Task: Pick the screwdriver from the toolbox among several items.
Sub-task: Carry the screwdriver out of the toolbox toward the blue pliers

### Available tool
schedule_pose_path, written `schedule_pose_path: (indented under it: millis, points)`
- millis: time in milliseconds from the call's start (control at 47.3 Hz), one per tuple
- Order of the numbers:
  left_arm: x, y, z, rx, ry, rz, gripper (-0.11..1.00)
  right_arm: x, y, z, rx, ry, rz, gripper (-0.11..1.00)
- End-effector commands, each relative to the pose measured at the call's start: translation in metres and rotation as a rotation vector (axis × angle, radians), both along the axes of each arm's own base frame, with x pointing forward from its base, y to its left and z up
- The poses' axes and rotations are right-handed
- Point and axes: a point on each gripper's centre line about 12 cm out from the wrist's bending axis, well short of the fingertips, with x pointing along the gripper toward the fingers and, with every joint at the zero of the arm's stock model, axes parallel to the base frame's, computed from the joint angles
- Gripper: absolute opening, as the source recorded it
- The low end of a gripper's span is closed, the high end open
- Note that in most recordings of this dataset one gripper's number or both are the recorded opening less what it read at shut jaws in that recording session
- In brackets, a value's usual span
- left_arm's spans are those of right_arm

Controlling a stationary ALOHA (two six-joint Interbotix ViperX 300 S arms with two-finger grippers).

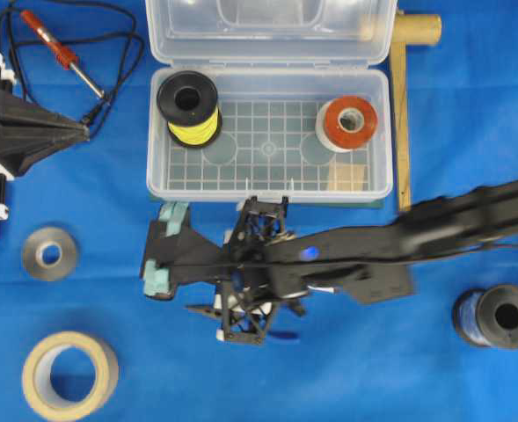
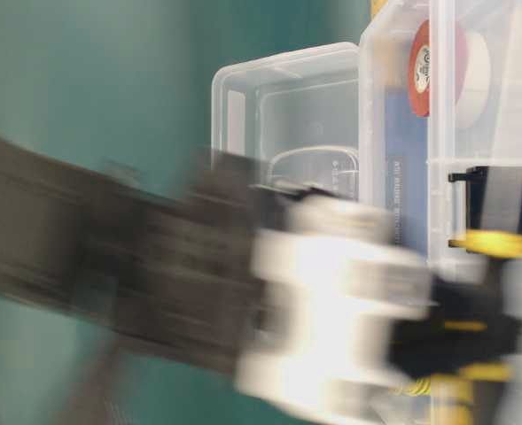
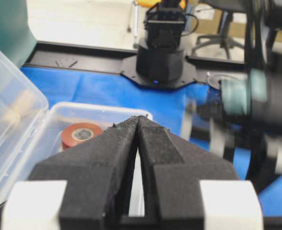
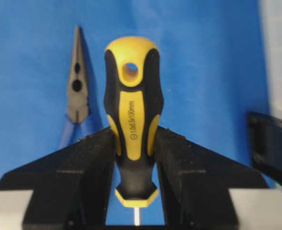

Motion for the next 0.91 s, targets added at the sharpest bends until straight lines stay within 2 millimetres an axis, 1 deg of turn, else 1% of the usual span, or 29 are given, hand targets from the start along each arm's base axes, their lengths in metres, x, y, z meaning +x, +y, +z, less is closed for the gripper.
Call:
schedule_pose_path:
  millis: [0, 63, 148, 317, 422, 549, 591, 613, 655, 676, 739, 782, 824, 866, 887]
  points:
    - [0.001, 0.001, 0.004, 0.001, -0.012, 0.005, 0.0, 0.011, 0.004, -0.003, 0.002, -0.029, 0.012, 0.26]
    - [0.001, 0.001, 0.004, 0.001, -0.014, 0.005, 0.0, 0.013, 0.006, -0.018, 0.001, -0.013, 0.018, 0.26]
    - [0.0, 0.001, 0.005, 0.0, -0.015, 0.005, 0.0, 0.016, 0.006, -0.034, 0.002, -0.007, 0.021, 0.26]
    - [0.0, 0.001, 0.004, 0.001, -0.014, 0.005, 0.0, 0.018, 0.007, -0.048, 0.021, -0.045, 0.027, 0.26]
    - [0.0, 0.001, 0.004, 0.0, -0.014, 0.005, 0.0, 0.016, 0.008, -0.056, 0.049, -0.041, 0.014, 0.26]
    - [-0.001, 0.001, 0.006, 0.002, -0.021, 0.005, 0.0, 0.014, 0.008, -0.058, 0.058, -0.03, 0.006, 0.26]
    - [-0.002, 0.001, 0.006, 0.002, -0.024, 0.005, 0.0, 0.013, 0.007, -0.057, 0.057, -0.022, 0.003, 0.29]
    - [-0.002, 0.001, 0.006, 0.0, -0.026, 0.005, 0.0, 0.012, 0.007, -0.056, 0.056, -0.016, 0.001, 0.33]
    - [-0.003, 0.001, 0.007, 0.002, -0.031, 0.005, 0.0, 0.01, 0.006, -0.054, 0.05, -0.002, -0.002, 0.44]
    - [-0.003, 0.001, 0.007, 0.001, -0.031, 0.005, 0.0, 0.008, 0.006, -0.05, 0.048, 0.0, -0.003, 0.52]
    - [-0.004, 0.001, 0.008, 0.004, -0.037, 0.005, 0.0, 0.004, 0.002, -0.035, 0.032, 0.008, -0.004, 0.7]
    - [-0.004, 0.001, 0.009, 0.003, -0.04, 0.005, 0.0, 0.001, 0.0, -0.023, 0.02, 0.0, -0.001, 0.79]
    - [-0.005, 0.001, 0.009, 0.003, -0.041, 0.005, 0.0, -0.003, -0.003, -0.009, 0.003, -0.01, 0.002, 0.81]
    - [-0.005, 0.0, 0.01, 0.003, -0.044, 0.004, 0.0, -0.007, -0.005, 0.007, -0.012, -0.027, 0.007, 0.78]
    - [-0.005, 0.001, 0.009, 0.003, -0.043, 0.005, 0.0, -0.012, -0.007, 0.018, -0.026, -0.04, 0.012, 0.77]
